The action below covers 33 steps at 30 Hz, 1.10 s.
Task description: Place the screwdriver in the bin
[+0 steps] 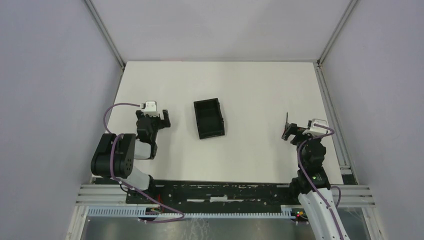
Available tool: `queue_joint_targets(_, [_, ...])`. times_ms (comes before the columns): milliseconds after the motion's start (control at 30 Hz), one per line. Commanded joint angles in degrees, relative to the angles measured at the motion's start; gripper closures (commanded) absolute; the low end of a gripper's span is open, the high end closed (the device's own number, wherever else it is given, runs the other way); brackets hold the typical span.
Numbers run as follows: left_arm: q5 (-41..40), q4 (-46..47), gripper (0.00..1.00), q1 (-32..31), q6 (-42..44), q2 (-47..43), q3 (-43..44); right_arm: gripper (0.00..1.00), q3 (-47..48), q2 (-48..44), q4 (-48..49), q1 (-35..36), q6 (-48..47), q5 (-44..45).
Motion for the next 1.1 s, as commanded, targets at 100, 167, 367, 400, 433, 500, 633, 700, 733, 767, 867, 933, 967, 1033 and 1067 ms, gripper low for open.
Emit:
queue_joint_targets(100, [-0.4,3.2,0.00,-0.1,-2.0,-1.0,0.2,0.02,2.8,0.5,5.0,-0.2,4.6,5.4])
queue_joint_targets(167, [-0.4,3.2,0.00,-0.1,-1.9,-0.9,0.2,0.02,6.7,2.3,4.8,-0.2,-0.1,-0.5])
queue_joint_targets(367, [-0.4,3.2,0.00,0.0,-2.0,-1.0,0.2,0.02,31.2,22.3,-10.7,-0.2,-3.4,-1.3])
queue_joint_targets(400, [-0.4,3.2,0.00,-0.1,-2.0,-1.0,0.2,0.02,37.3,26.9,-16.1,-0.1,-3.7,-0.5])
queue_joint_targets(433, [-0.4,3.2,0.00,-0.1,-2.0,-1.0,0.2,0.02,43.6,33.0,-21.4,-0.1,-3.9,0.0])
queue_joint_targets(500, [-0.4,3.2,0.00,-0.1,-2.0,-1.0,0.2,0.02,55.3,44.7,-33.7,-0.3,-3.6,1.7])
queue_joint_targets(633, [-0.5,3.2,0.00,-0.1,-2.0,-1.0,0.2,0.02,64.6,61.1,-44.3,-0.9,-5.8,0.5])
queue_joint_targets(700, [-0.4,3.2,0.00,-0.1,-2.0,-1.0,0.2,0.03,62.7,65.0,-42.9,-1.4,-5.9,-1.6])
queue_joint_targets(733, [-0.4,3.2,0.00,-0.1,-2.0,-1.0,0.2,0.04,61.0,66.3,-41.9,-1.8,-5.5,-2.7])
queue_joint_targets(767, [-0.5,3.2,0.00,-0.1,-2.0,-1.0,0.2,0.05,59.3,67.5,-40.2,-2.1,-5.3,-3.6])
queue_joint_targets(867, [-0.5,3.2,0.00,-0.1,-2.0,-1.0,0.2,0.11,53.0,70.3,-35.2,-2.9,-4.2,-5.4])
queue_joint_targets(933, [-0.4,3.2,0.00,-0.1,-2.0,-1.0,0.2,0.15,49.2,72.0,-32.4,-3.4,-3.9,-6.6])
queue_joint_targets(967, [-0.4,3.2,0.00,-0.1,-2.0,-1.0,0.2,0.18,47.8,72.8,-31.1,-3.5,-3.7,-7.1])
queue_joint_targets(1033, [-0.4,3.2,0.00,-0.1,-2.0,-1.0,0.2,0.23,45.3,74.5,-28.9,-3.9,-3.8,-7.7])
queue_joint_targets(1067, [-0.4,3.2,0.00,-0.1,-2.0,-1.0,0.2,0.25,44.2,75.4,-27.9,-4.1,-3.7,-7.7])
